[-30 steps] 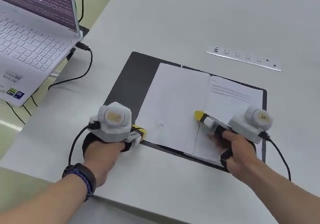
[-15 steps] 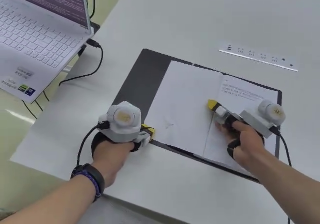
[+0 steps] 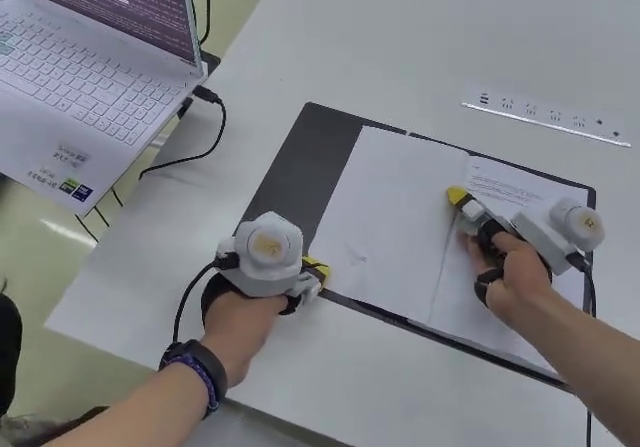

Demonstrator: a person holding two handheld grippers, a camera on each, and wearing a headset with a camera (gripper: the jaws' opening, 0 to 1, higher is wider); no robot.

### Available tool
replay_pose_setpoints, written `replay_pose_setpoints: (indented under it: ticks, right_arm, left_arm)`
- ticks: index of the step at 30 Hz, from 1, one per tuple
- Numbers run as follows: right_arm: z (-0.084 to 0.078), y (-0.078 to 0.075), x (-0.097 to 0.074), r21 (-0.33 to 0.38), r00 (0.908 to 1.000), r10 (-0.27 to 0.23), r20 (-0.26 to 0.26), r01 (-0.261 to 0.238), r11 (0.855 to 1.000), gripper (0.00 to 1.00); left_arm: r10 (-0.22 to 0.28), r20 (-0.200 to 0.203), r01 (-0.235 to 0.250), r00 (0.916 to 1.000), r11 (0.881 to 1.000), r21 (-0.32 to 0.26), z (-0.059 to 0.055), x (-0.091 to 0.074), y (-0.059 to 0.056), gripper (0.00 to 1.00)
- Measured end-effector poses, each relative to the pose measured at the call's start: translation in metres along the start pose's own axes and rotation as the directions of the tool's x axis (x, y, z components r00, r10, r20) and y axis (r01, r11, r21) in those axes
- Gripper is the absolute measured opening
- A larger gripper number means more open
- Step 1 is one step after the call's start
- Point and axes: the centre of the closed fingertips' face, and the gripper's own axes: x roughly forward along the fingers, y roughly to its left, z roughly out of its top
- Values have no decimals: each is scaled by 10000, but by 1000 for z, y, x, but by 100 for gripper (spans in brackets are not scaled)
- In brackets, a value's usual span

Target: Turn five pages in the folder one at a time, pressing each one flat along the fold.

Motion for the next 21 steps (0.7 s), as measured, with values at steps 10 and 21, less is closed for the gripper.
replay_pose_setpoints:
  ticks: [10,21]
  right_arm:
    - [13,10,9,283,9987,-25,504,11,9996,0]
    - [33,5,33,463,9978,-229,624,200,9987,0]
  left_arm:
    - [47,16,-47,10000,10000,64,0,0,0,0]
    - [100,37,-100,9999,9999,-39,1,0,0,0]
